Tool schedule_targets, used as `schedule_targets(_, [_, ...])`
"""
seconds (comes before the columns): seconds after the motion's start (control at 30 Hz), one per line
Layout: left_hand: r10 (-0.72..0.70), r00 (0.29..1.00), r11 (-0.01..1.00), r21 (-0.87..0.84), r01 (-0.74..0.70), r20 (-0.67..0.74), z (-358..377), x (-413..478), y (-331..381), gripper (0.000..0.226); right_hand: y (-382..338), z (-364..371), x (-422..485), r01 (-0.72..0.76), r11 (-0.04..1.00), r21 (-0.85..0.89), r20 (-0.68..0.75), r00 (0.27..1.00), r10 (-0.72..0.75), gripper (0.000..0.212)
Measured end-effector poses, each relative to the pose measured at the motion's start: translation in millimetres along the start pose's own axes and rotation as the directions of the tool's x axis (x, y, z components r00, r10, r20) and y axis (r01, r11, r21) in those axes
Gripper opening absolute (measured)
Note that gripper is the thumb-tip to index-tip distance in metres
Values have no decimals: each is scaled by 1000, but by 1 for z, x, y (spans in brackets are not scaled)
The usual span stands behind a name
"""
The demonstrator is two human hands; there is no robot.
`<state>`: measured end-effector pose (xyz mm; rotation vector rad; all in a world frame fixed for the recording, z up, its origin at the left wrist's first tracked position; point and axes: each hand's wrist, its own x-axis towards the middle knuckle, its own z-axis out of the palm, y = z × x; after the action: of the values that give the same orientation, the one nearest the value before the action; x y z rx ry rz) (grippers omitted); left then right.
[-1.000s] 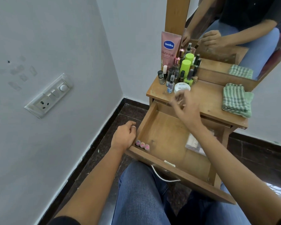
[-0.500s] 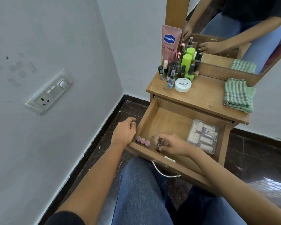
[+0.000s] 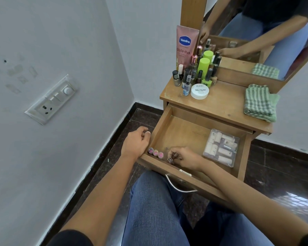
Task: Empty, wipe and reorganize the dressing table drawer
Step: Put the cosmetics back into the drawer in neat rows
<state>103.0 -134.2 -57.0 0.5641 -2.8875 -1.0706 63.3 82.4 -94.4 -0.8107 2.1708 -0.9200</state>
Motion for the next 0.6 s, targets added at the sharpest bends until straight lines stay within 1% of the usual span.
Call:
schedule_targets(0.17, [2,1000,1000,1,-2,-2,0,0,0,34,1,4,-1,22,999,38,6,1000,-22,27])
schedule_targets(0.33, [5,1000,1000,5,-5,-6,0,0,0,34,-2,8,2,31,999,19,-46,999,-30,26])
schedule_targets(0.6, [1,1000,1000,5,-1,-6,0,0,1,35,-2,13,8,47,999,15,-71,996,-45,28])
